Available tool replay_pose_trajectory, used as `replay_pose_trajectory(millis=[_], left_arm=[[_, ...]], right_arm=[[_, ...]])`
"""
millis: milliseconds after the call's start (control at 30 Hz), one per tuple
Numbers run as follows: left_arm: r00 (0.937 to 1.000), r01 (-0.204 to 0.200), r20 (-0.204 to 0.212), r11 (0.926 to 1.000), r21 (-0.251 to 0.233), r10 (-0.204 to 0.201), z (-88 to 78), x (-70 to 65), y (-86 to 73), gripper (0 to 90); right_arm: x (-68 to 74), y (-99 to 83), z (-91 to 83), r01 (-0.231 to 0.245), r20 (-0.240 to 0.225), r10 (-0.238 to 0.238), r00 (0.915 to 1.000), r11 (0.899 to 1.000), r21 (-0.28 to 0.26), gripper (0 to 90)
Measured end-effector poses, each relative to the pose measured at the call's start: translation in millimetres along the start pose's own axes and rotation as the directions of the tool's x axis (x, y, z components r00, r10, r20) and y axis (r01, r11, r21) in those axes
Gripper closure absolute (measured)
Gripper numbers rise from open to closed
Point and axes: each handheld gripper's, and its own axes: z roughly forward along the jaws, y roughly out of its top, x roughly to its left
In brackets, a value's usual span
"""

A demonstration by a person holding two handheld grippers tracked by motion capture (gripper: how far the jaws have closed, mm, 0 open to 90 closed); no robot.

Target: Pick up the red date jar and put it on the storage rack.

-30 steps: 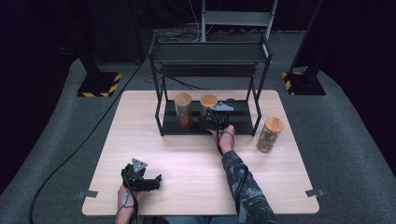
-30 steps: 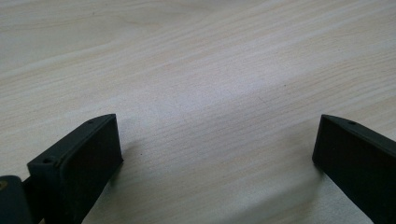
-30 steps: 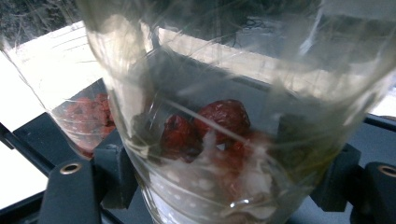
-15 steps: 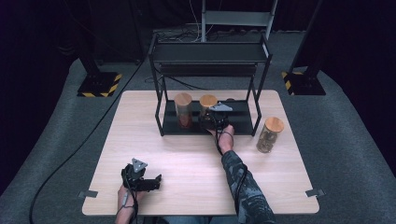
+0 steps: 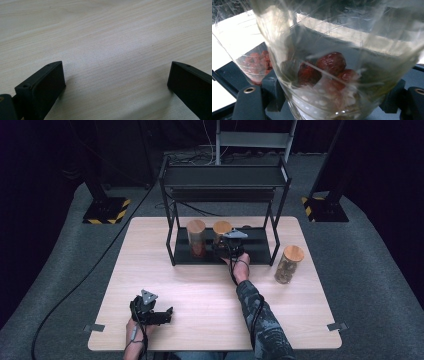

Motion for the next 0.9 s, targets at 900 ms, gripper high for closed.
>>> replay_pose_trajectory(millis=[900], left_arm=[[1.0000,0.000,0.000,1.0000,0.000,0.000,0.0,-0.1,0.0,0.6]], right_arm=[[-0.5,1.5,-3.9,0.035,-0.029,-0.032,0.9991,0.993,0.116,6.1]])
